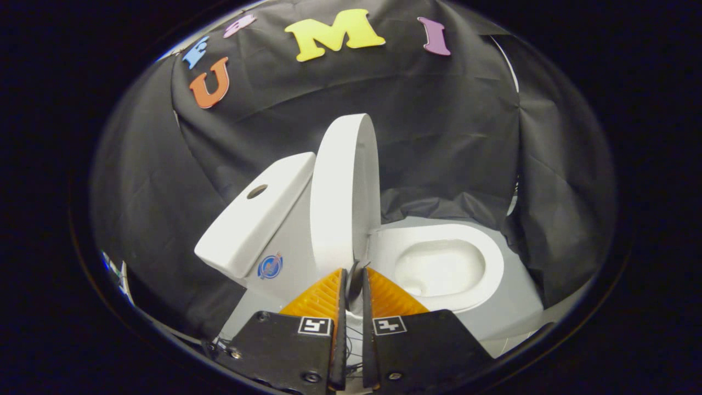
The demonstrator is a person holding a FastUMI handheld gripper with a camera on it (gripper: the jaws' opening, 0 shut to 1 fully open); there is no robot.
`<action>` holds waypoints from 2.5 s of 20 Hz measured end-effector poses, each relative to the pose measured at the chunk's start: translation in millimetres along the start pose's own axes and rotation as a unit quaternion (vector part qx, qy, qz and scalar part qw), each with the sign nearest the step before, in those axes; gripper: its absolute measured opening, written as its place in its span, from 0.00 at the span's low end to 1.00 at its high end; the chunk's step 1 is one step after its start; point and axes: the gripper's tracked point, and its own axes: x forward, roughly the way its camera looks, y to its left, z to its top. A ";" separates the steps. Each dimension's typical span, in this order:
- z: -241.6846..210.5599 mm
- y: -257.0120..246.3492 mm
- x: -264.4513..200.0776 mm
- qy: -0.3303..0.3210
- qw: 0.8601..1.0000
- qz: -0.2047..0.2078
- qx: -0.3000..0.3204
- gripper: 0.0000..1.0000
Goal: Open the toilet lid.
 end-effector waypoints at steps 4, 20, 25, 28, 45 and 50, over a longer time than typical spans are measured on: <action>0.7 15.3 3.7 0.001 1.000 0.005 -0.013 0.15; -5.4 74.6 18.5 0.002 0.996 0.012 -0.083 0.15; -8.6 86.6 22.2 0.000 0.994 0.017 -0.105 0.15; -9.0 89.9 23.0 -0.002 0.993 0.016 -0.115 0.15; -5.1 52.6 -11.5 -0.007 0.995 0.052 -0.087 0.87; 5.1 13.8 -35.4 -0.043 0.996 0.036 -0.070 0.97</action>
